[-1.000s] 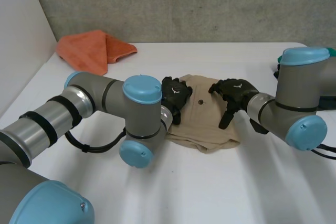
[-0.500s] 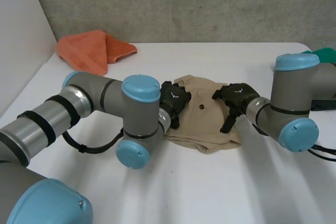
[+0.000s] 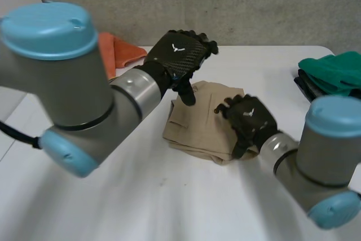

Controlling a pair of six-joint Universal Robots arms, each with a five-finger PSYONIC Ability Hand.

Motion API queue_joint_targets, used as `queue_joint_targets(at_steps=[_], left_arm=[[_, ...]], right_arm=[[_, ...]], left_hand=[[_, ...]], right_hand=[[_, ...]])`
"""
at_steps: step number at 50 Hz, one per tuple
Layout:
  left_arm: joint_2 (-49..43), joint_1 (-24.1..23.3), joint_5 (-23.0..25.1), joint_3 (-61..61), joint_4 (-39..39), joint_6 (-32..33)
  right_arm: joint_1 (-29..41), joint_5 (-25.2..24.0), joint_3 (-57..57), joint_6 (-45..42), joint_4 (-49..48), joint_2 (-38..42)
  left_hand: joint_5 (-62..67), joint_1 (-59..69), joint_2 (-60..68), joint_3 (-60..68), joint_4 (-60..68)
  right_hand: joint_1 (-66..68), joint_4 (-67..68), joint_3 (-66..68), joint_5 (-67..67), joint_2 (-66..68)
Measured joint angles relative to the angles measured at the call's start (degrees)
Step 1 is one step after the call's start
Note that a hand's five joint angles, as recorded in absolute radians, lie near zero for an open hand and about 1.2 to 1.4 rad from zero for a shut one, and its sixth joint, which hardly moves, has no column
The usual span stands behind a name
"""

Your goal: Fold the laundry.

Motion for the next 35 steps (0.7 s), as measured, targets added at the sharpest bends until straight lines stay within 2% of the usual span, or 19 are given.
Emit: queue_joint_targets(at_steps=[4, 10, 16, 35], left_arm=[[4.16, 1.40, 6.46, -4.65, -0.25, -3.50], [7.27, 3.42, 12.00, -7.82, -1.09, -7.19], [8.14, 4.65, 13.65, -8.78, -1.81, -8.42], [8.08, 4.80, 13.40, -9.58, -1.88, -8.40]], right_arm=[[1.65, 0.22, 2.66, -0.42, -5.40, 2.20], [2.73, 0.93, 1.56, -1.42, -10.00, 7.38], [2.71, 1.09, -1.42, -2.30, -10.64, 10.90], [2.63, 1.52, -13.85, -3.95, -10.70, 18.57]], left_hand=[[-0.36, 0.00, -0.45, -0.43, -0.51], [-0.88, 0.00, -0.70, -1.36, -0.90], [-0.88, 0.00, -0.70, -1.36, -0.90], [-0.88, 0.00, -0.70, -1.36, -0.90]], right_hand=[[0.00, 0.00, 0.00, 0.00, 0.00], [0.00, 0.00, 0.00, 0.00, 0.00], [0.00, 0.00, 0.00, 0.00, 0.00], [0.00, 0.00, 0.00, -0.02, 0.00]])
